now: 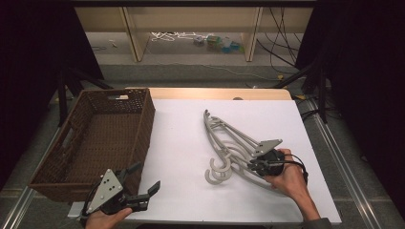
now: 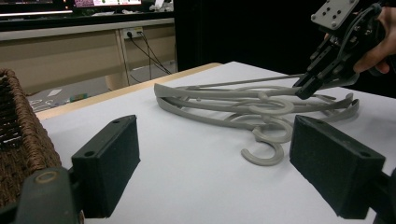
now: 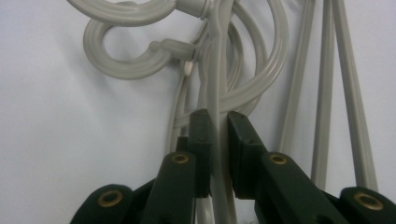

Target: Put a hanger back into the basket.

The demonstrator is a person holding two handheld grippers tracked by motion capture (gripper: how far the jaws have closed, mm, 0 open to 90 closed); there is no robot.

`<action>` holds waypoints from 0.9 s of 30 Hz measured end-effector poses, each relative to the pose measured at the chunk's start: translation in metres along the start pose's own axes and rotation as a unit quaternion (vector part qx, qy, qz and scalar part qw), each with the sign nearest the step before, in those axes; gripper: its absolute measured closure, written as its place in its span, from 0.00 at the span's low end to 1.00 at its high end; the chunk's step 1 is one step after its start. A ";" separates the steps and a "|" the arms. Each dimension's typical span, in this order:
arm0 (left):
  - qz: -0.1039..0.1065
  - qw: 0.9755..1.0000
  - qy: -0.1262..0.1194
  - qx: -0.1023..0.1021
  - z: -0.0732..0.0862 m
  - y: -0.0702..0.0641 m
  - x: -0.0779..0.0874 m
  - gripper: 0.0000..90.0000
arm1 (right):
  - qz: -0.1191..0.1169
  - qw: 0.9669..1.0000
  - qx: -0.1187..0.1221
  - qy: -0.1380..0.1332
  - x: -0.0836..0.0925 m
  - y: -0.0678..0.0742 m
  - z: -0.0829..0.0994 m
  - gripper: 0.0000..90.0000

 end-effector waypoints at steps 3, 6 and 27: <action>0.000 1.000 0.000 0.002 0.000 0.000 0.000 0.18 | 0.021 1.000 0.008 -0.017 0.004 0.000 -0.002 0.91; 0.006 1.000 -0.007 0.000 0.000 -0.001 -0.003 0.18 | 0.022 0.999 0.007 -0.024 0.011 0.000 -0.004 0.91; 0.052 0.992 0.068 -0.092 -0.041 -0.007 -0.044 0.18 | -0.026 0.994 0.076 -0.074 0.048 0.023 -0.018 0.91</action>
Point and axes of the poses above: each handheld gripper's, and its own axes: x roughly backward along the jaws, z roughly out of its underside, y roughly to its left, the point moved 1 cm from there along -x, roughly forward along the jaws, and after that the axes turned 8 degrees about z, right-handed, at the moved point
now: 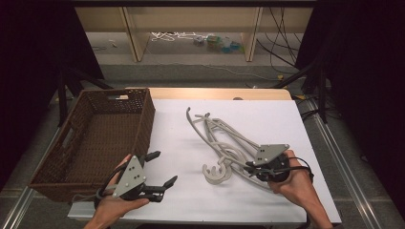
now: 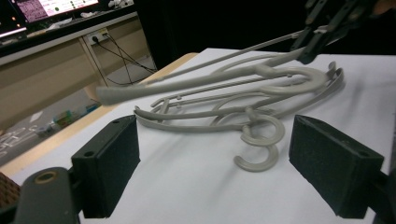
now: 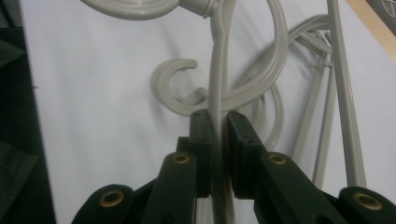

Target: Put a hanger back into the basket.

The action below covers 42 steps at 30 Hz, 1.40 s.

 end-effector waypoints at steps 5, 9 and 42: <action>0.024 0.999 0.030 -0.023 -0.009 0.004 -0.017 0.18 | -0.021 1.000 0.004 -0.005 0.006 0.009 -0.007 0.91; 0.031 0.998 0.044 -0.034 -0.009 0.006 -0.027 0.21 | -0.025 0.999 0.020 -0.014 0.009 0.012 -0.011 0.91; 0.112 0.961 0.148 -0.205 -0.008 -0.007 -0.071 0.50 | -0.088 0.992 0.088 -0.015 0.013 0.038 -0.029 0.91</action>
Point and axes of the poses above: each handheld gripper's, and its own axes: x roughly backward along the jaws, z roughly out of its underside, y roughly to its left, the point moved 1 cm from there along -x, roughly forward along the jaws, and after that the axes turned 8 degrees about z, right-handed, at the moved point
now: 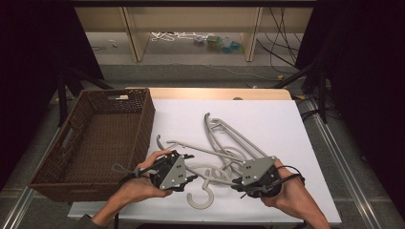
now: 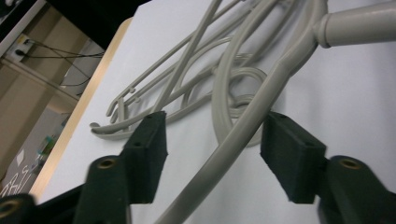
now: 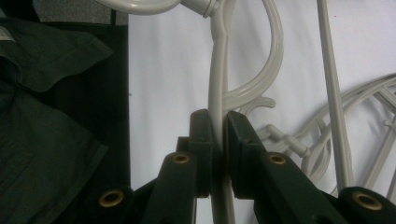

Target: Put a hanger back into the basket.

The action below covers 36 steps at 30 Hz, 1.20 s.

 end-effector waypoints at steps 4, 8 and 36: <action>0.024 0.999 0.005 -0.022 0.000 -0.003 -0.003 0.71 | -0.007 1.000 0.002 0.004 -0.002 0.000 0.001 0.91; 0.028 0.998 0.019 -0.060 0.000 -0.005 -0.005 0.76 | -0.015 1.000 0.003 0.005 -0.004 -0.001 0.003 0.91; 0.000 0.992 -0.007 0.126 -0.002 0.023 0.016 0.88 | 0.176 0.956 -0.179 -0.153 0.038 -0.032 0.007 0.29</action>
Point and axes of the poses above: each handheld gripper's, and its own axes: x roughly backward along the jaws, z roughly out of its underside, y roughly to its left, the point moved 1 cm from there along -x, roughly forward along the jaws, and after that the axes turned 8 degrees about z, right-handed, at the moved point
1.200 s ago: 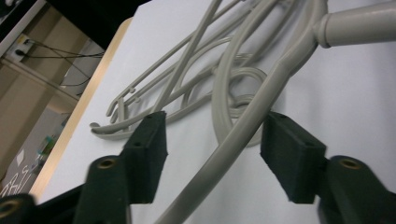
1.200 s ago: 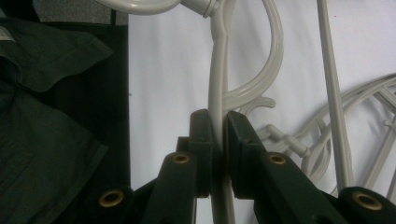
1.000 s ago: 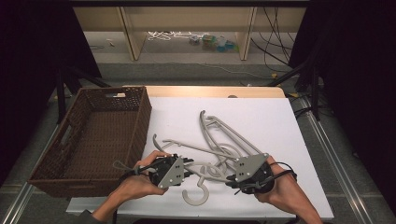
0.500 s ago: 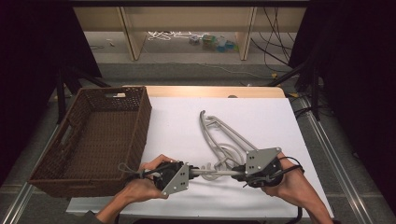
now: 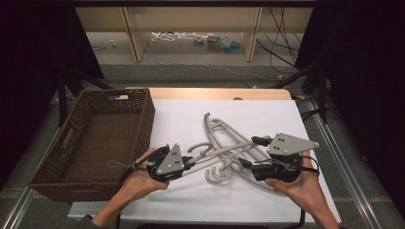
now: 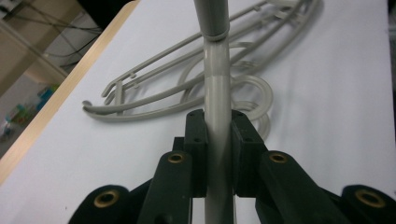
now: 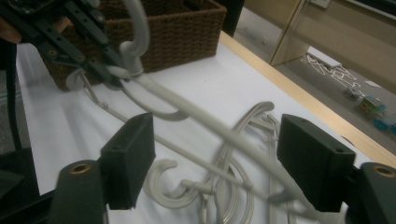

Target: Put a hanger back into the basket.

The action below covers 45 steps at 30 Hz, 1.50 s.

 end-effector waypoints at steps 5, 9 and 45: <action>-0.014 0.999 -0.009 0.038 0.001 0.013 0.008 0.88 | 0.000 1.000 -0.018 -0.011 0.000 0.006 0.008 0.28; -0.018 0.998 -0.019 0.065 0.002 0.019 0.014 0.88 | 0.005 0.999 -0.034 -0.019 -0.006 0.008 0.018 0.27; -0.098 0.967 -0.108 0.208 -0.002 0.090 0.156 0.88 | -0.002 0.996 -0.094 0.006 -0.022 0.017 0.072 0.20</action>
Point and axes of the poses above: each handheld gripper's, and its own axes: x roughly backward along the jaws, z roughly out of its underside, y roughly to its left, the point moved 1 cm from there along -x, roughly forward along the jaws, and after that the axes turned 8 degrees about z, right-handed, at the moved point
